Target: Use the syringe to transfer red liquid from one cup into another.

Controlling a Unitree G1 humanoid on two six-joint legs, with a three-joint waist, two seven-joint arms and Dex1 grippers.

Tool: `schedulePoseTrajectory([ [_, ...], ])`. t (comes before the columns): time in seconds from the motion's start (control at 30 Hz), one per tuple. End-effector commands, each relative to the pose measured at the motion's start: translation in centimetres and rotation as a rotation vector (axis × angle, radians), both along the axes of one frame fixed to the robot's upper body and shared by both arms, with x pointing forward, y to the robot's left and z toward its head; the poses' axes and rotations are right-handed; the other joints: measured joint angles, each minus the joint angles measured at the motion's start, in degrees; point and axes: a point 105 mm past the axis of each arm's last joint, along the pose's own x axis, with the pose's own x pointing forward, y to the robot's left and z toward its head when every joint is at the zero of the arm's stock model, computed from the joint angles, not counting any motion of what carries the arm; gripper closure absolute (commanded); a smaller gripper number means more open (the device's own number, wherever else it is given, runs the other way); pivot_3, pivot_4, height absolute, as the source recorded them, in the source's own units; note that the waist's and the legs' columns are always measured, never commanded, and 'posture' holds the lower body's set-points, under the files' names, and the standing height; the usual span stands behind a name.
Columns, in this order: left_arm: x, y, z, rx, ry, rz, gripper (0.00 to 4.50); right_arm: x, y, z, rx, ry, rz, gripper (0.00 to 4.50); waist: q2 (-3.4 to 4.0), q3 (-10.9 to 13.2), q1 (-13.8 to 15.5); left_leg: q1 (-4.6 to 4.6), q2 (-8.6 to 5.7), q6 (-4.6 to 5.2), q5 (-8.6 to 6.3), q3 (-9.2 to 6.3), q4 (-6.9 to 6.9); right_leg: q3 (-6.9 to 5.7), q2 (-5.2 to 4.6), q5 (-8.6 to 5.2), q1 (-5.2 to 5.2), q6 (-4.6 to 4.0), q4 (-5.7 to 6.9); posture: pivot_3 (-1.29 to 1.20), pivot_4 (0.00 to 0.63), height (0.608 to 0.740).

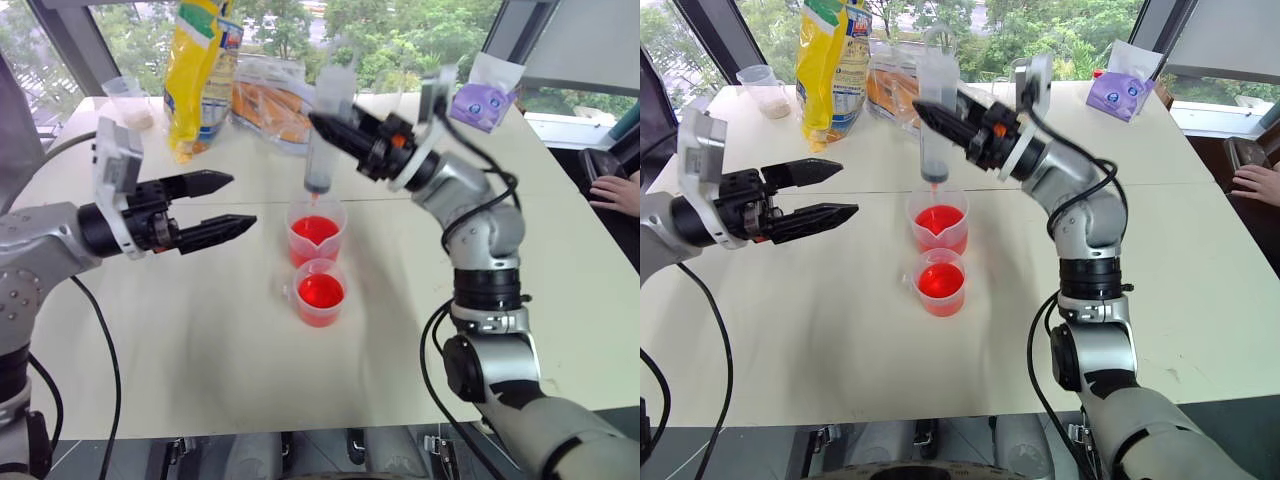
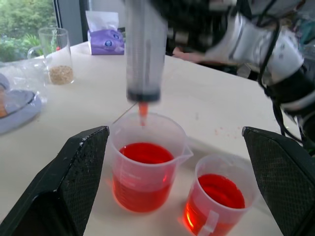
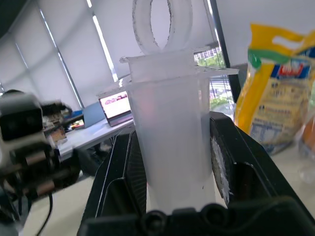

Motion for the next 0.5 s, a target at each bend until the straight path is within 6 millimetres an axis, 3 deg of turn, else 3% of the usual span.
schedulePoseTrajectory([
  [0.03,0.4,-0.3,1.0,-0.003,-0.040,0.003,0.00,-0.6,0.6,-0.9,-0.024,-0.066,-0.003,3.11,0.00,0.00,0.05,0.01,0.00,0.00,0.00,-0.01,0.00,0.00,0.00,0.00,0.00,0.00,0.00,0.00,0.150,0.740],
  [0.27,1.5,-1.4,1.3,-0.006,-0.062,-0.026,0.00,-1.1,1.2,-4.0,-0.092,-0.061,-0.009,3.11,0.00,0.00,0.02,0.02,0.00,-0.03,0.02,0.00,0.00,0.00,0.00,0.00,0.00,0.00,0.02,0.00,0.150,0.740],
  [0.5,2.6,-3.4,1.9,-0.043,-0.089,-0.077,0.00,-1.0,1.3,-4.9,-0.135,-0.076,-0.019,3.11,-0.01,0.00,0.06,0.02,0.00,-0.04,0.02,0.00,0.01,0.00,0.02,0.00,0.01,0.00,0.03,0.00,0.150,0.740],
])
